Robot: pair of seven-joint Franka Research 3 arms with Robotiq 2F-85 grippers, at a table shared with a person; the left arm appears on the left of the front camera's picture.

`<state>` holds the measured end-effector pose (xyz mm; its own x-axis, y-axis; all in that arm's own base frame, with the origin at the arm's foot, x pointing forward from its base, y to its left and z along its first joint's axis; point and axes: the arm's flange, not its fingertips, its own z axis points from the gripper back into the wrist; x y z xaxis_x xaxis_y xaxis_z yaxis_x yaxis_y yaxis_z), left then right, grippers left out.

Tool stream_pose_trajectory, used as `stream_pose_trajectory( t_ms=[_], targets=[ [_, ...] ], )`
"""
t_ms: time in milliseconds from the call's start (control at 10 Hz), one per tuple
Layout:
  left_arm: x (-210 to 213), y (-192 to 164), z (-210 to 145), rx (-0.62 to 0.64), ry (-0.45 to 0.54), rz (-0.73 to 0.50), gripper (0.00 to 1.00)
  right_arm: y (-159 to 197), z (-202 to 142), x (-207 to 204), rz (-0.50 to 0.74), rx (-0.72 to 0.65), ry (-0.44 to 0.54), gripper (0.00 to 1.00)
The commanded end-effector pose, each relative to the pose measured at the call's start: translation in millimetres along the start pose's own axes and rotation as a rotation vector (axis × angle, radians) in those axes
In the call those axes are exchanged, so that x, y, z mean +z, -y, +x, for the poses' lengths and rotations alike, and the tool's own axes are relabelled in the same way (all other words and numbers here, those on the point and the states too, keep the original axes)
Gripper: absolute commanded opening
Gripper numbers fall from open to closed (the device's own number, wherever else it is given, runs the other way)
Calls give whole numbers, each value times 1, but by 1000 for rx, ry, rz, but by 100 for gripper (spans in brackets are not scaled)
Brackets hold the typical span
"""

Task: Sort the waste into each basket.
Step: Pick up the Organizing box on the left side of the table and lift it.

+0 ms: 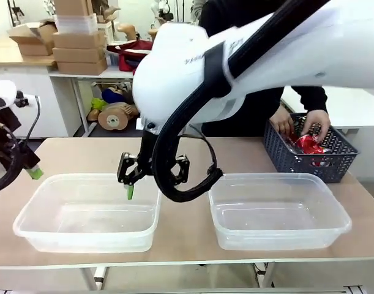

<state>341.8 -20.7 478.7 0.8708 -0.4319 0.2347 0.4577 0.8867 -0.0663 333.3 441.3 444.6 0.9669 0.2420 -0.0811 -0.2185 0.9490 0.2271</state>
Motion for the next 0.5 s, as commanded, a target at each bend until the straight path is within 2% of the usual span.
stream_pose_trajectory(
  t_ms=[0, 200, 300, 400],
  targets=[
    [-46, -3, -3, 8, -43, -42, 100, -7, 14, -28, -106, -126, -16, 100],
    [-78, -10, -14, 45, -89, -46, 100, -5, 22, -38, -148, -206, 20, 100],
    [-95, -12, -21, 64, -132, -15, 100, -6, 27, -43, -171, -228, 14, 100],
    [-108, -12, -27, 69, -165, -47, 100, -8, 31, -49, -178, -226, -1, 100]
  ],
)
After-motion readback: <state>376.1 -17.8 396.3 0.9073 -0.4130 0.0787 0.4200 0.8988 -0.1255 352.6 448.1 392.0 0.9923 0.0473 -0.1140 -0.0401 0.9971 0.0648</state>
